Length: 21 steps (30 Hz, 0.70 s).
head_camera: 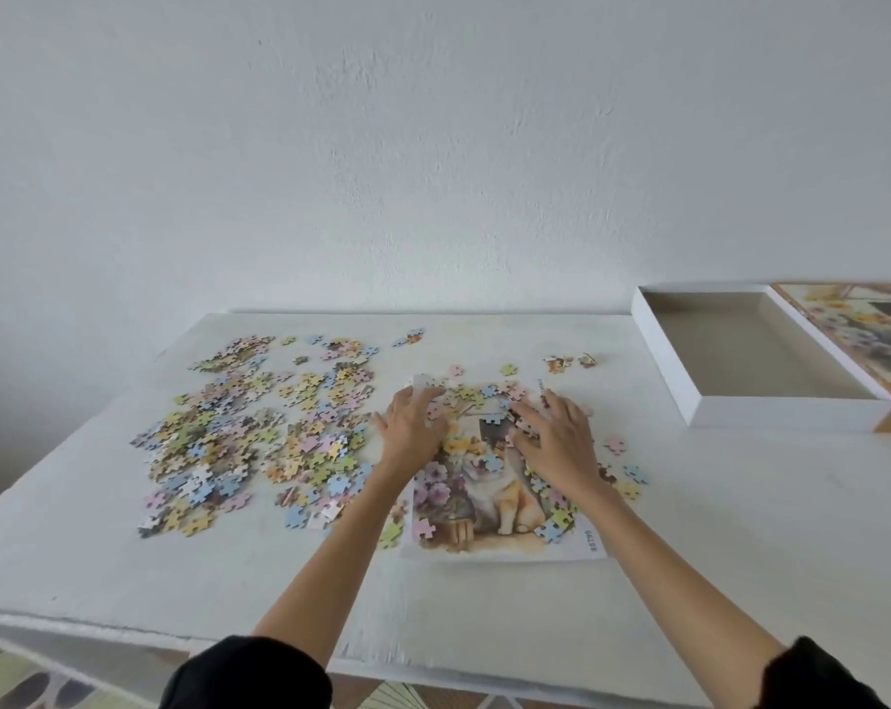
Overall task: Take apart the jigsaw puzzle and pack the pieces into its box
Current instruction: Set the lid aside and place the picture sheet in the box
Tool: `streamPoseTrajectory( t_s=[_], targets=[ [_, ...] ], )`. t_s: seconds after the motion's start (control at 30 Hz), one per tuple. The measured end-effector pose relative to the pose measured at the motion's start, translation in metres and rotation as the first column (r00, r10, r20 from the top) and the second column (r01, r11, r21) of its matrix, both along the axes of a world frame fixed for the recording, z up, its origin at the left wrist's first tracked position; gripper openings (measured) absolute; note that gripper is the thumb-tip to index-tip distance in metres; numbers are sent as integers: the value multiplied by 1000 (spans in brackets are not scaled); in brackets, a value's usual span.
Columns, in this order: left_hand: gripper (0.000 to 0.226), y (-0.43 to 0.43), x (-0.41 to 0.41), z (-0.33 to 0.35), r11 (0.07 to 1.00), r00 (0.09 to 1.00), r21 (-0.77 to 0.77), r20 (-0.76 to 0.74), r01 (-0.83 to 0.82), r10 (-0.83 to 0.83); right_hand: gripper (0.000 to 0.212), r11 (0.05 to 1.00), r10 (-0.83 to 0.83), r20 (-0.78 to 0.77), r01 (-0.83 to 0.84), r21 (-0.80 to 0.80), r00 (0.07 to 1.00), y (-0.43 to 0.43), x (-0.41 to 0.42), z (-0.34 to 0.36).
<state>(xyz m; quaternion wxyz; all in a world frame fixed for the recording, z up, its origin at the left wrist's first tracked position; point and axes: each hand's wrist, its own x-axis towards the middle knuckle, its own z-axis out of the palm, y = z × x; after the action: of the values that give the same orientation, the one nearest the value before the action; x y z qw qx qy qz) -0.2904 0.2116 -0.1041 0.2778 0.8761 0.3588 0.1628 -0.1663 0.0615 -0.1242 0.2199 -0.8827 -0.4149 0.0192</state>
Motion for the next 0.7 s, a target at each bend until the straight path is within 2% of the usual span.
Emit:
streamPoseTrajectory(
  t_s=[0.1,0.2,0.27,0.37,0.47,0.57,0.63,0.7],
  targets=[
    [30,-1,2,3,999,960,-38,280,38,-26,48,1000,-1,4,1,-7,1000,1,0,1],
    [37,-2,4,6,994,912,-103,409,42,4,48,1000,-1,-27,1,7,1000,1,0,5],
    [41,2,5,9,979,867,-198,494,44,61,47,999,-1,-61,3,37,998,0,1,8],
    [41,7,0,21,921,759,-346,645,181,93,50,994,21,-174,-2,109,984,-1,8,18],
    [42,16,-8,37,866,681,-355,732,351,24,53,960,147,-298,-63,274,943,2,21,27],
    [49,28,-16,49,833,608,-319,794,451,-25,45,873,276,-382,-64,484,882,4,25,40],
    [48,34,-21,57,820,564,-305,825,484,-26,38,830,343,-441,-47,555,829,7,25,51],
    [49,37,-24,63,821,543,-289,839,493,-31,35,821,362,-433,-62,567,826,12,25,59]
  ],
)
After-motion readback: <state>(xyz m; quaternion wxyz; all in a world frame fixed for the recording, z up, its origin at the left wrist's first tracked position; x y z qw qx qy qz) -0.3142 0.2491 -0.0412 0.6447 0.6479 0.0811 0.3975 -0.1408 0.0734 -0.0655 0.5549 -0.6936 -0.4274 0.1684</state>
